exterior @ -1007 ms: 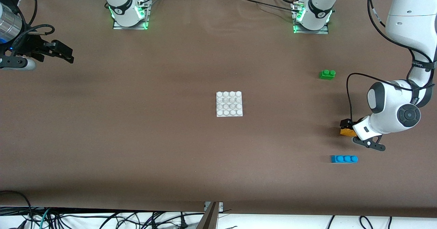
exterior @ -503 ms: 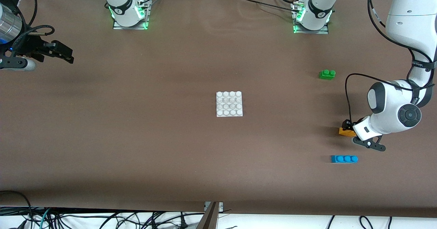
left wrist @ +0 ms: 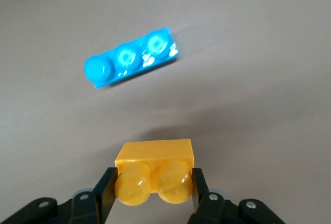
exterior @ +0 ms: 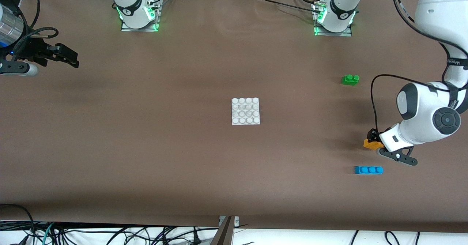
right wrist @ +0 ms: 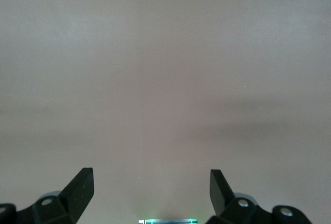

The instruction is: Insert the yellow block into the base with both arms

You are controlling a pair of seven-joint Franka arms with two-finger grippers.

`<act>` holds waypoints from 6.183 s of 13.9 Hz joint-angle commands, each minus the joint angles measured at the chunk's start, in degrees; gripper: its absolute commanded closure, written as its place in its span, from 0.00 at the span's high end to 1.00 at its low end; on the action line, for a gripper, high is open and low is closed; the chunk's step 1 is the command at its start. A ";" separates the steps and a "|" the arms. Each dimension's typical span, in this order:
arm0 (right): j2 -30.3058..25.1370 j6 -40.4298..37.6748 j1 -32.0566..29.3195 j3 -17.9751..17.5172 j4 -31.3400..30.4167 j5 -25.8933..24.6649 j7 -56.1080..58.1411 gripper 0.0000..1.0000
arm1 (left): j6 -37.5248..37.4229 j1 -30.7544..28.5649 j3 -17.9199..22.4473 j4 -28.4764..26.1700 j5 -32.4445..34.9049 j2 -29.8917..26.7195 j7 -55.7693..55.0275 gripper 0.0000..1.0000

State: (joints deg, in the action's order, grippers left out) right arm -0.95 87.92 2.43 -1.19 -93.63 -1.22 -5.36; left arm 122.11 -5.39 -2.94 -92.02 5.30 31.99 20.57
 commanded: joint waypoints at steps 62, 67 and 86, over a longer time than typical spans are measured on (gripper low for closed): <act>0.77 -1.26 -1.28 -0.22 1.16 -0.01 1.23 0.99 | -3.55 41.69 -3.83 11.08 -2.92 13.10 -58.89 0.32; 0.77 -1.35 -1.28 -0.22 1.16 -0.01 1.23 0.99 | -3.55 41.69 -3.83 11.08 -3.10 13.63 -58.98 0.34; 0.77 -1.35 -1.28 -0.22 1.08 -0.01 1.23 0.99 | -22.34 30.29 -3.48 12.04 -3.27 -10.08 -58.10 1.00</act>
State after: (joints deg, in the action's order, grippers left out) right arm -0.43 87.74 1.65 -1.17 -93.63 -1.22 -5.34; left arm 102.93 27.82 -5.72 -78.06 0.44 26.44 -37.74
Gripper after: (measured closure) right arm 0.004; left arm 0.000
